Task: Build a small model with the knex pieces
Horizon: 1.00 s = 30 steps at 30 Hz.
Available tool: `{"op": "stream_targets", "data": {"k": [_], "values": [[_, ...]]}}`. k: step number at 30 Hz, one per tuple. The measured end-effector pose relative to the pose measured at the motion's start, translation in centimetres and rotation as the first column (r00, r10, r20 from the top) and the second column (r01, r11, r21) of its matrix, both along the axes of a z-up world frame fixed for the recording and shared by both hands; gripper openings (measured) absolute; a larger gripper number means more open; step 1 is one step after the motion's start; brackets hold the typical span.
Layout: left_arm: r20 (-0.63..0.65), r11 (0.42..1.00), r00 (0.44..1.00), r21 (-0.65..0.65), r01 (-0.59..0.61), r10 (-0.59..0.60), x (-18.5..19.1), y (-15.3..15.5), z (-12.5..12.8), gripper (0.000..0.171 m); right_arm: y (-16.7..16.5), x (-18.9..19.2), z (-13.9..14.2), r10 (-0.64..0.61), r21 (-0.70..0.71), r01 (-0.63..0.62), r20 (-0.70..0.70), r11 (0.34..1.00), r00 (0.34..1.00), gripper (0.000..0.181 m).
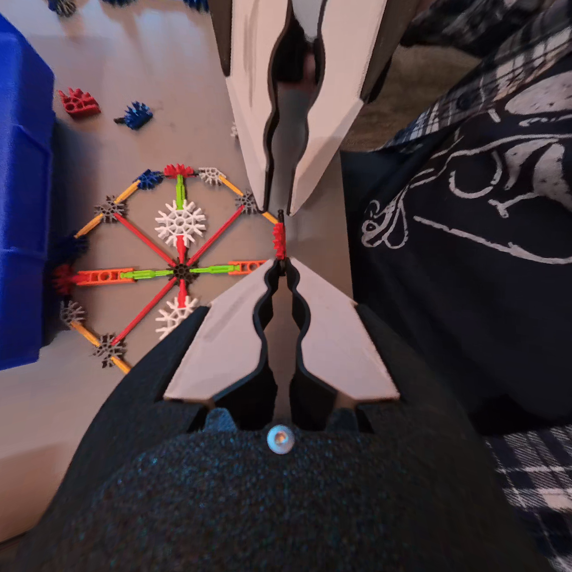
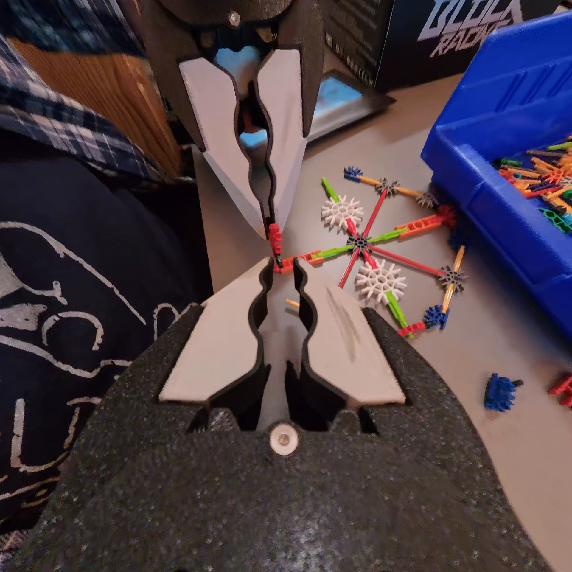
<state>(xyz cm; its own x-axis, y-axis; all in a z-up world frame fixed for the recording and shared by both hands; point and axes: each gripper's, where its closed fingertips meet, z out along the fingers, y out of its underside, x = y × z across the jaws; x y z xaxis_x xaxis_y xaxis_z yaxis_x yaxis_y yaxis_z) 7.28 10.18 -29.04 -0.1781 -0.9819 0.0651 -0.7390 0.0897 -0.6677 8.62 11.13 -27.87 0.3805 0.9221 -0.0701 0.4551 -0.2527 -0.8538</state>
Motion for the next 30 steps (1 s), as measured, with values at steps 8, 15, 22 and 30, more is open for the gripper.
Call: {"op": "stream_targets", "data": {"k": [8, 15, 22, 30], "values": [[-0.102, 0.996, 0.994, 0.070, 0.049, -0.042, -0.3, -1.3, -2.5, 0.002, -1.2, -0.7, -2.4, 0.042, 0.037, -0.048, 0.156, 0.998, 0.987, 0.003], [-0.142, 0.994, 0.989, 0.090, 0.060, -0.047, -0.6, -1.5, -3.5, 0.002, -1.3, -1.0, -3.8, 0.055, 0.031, -0.064, 0.234, 0.997, 0.971, 0.005], [-0.150, 0.994, 0.988, 0.099, 0.050, -0.035, -0.6, -1.3, -3.8, 0.002, -1.6, -1.4, -4.7, 0.078, 0.023, -0.088, 0.279, 0.996, 0.957, 0.004], [-0.177, 0.986, 0.984, 0.160, 0.054, -0.025, -1.0, -0.3, -3.7, 0.009, -1.4, -1.4, -4.8, 0.105, -0.003, -0.110, 0.314, 0.994, 0.944, 0.003]]}}
